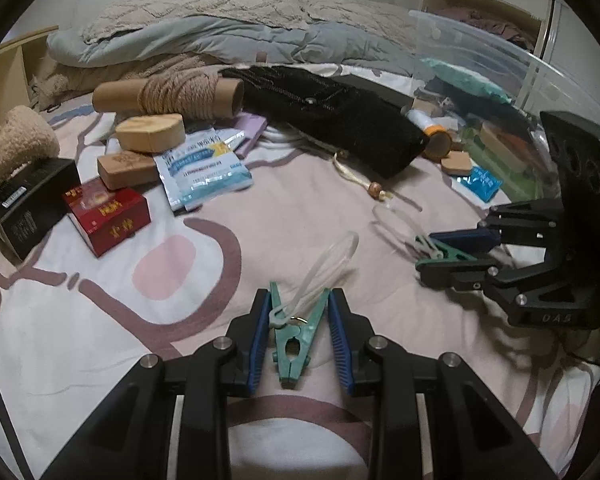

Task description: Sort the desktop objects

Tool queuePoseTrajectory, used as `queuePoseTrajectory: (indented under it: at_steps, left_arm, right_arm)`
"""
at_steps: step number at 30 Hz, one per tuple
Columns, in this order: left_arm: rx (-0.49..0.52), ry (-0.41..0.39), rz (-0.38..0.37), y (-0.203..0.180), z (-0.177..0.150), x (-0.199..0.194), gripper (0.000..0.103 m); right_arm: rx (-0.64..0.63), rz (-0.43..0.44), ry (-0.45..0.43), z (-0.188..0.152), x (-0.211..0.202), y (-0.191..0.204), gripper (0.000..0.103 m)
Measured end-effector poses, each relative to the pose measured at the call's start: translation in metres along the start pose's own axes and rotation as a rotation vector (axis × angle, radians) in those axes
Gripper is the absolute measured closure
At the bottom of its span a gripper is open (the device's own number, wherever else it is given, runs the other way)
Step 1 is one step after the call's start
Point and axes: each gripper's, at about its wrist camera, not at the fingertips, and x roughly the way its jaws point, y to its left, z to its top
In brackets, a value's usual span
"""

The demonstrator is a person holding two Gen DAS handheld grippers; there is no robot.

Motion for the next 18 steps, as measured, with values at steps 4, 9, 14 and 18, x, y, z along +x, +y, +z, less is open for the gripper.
queuePoseTrajectory:
  at_steps: [4,9,14,18]
  left_arm:
    - [0.003,-0.022,0.004,-0.002,0.008,-0.013,0.074]
    - [0.025,-0.057,0.02,-0.007,0.025,-0.037,0.074]
    - [0.028,-0.112,0.01,-0.012,0.042,-0.067,0.074]
    - [0.021,-0.139,-0.012,-0.016,0.054,-0.089,0.09]
  right_arm:
    - [0.033,0.023,-0.015,0.006,-0.012,-0.002,0.075]
    - [0.058,0.049,-0.067,0.02,-0.039,-0.001,0.075]
    - [0.041,0.031,-0.113,0.034,-0.071,0.008,0.075]
    - [0.021,0.001,-0.153,0.047,-0.101,0.017,0.075]
